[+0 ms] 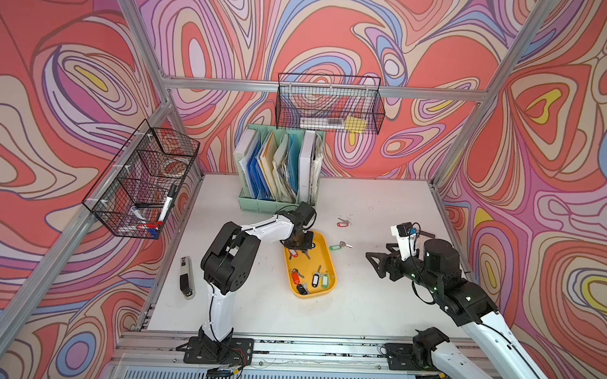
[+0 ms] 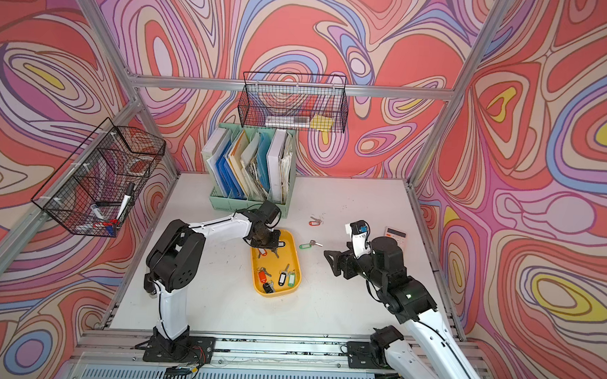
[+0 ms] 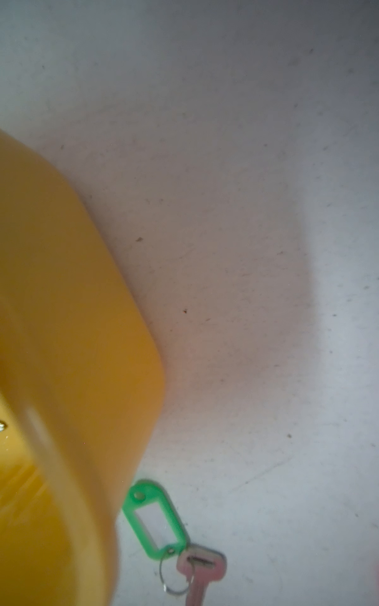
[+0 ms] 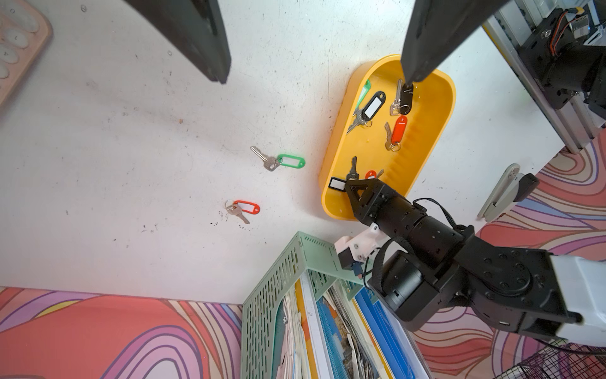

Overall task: Take the keys out of the storage box
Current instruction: Pick up the key from the storage box.

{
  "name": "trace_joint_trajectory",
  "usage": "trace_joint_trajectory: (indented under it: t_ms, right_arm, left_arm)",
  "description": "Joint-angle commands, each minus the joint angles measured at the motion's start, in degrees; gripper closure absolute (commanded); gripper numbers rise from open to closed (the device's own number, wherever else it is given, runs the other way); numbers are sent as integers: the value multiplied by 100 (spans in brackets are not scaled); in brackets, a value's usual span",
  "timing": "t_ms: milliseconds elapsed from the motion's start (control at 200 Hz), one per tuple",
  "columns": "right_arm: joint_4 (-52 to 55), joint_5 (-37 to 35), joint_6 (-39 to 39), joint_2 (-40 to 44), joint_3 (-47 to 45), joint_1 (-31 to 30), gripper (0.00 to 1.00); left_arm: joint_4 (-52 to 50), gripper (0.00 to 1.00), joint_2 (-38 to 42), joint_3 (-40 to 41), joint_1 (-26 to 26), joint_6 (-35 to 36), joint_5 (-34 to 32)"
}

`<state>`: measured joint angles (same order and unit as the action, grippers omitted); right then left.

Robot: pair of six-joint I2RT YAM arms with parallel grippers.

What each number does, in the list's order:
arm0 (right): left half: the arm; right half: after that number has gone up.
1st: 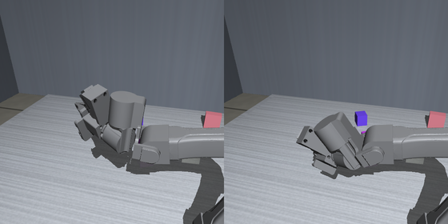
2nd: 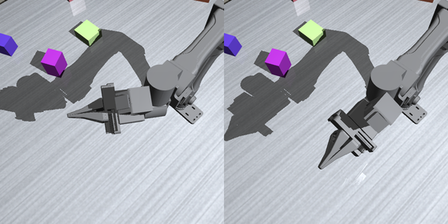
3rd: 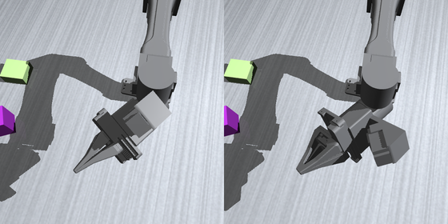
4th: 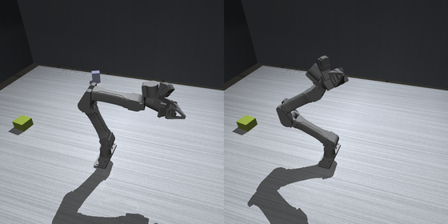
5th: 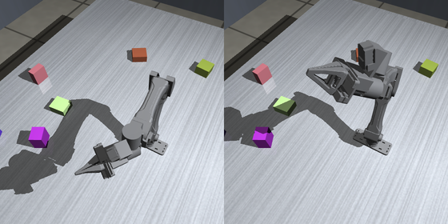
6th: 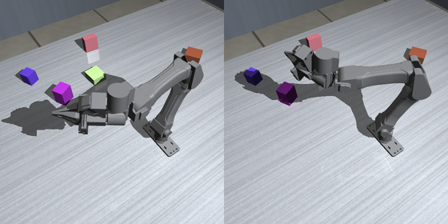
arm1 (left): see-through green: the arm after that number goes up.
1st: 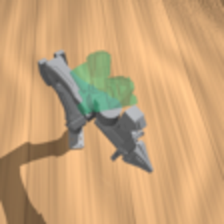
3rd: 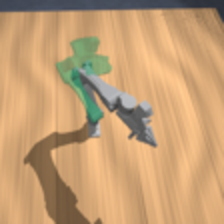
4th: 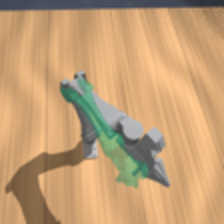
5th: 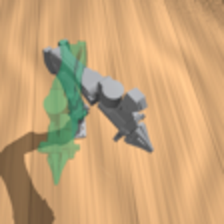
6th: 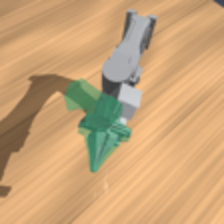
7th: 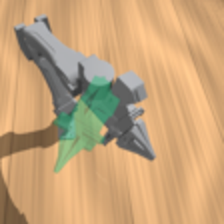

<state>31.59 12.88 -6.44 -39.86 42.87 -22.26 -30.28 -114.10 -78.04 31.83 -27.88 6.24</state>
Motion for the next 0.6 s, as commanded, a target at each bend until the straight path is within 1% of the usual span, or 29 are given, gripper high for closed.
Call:
trace_joint_trajectory:
  t_ms: [0,170,255,376,596]
  right_arm:
    - [-46,-39,55,33,-7,-6,14]
    - [-55,-91,47,66,-16,-4,14]
    - [-68,-106,29,79,-16,-6,14]
    - [-102,-145,5,132,-7,-3,14]
    - [-148,-99,-40,231,50,-4,14]
  left_arm:
    - [-70,87,34,30,-19,78,-6]
    - [-121,97,345,139,-19,89,8]
    - [-169,100,534,204,-11,98,12]
    - [-198,100,882,329,9,111,20]
    - [-144,100,1605,408,188,175,-271]
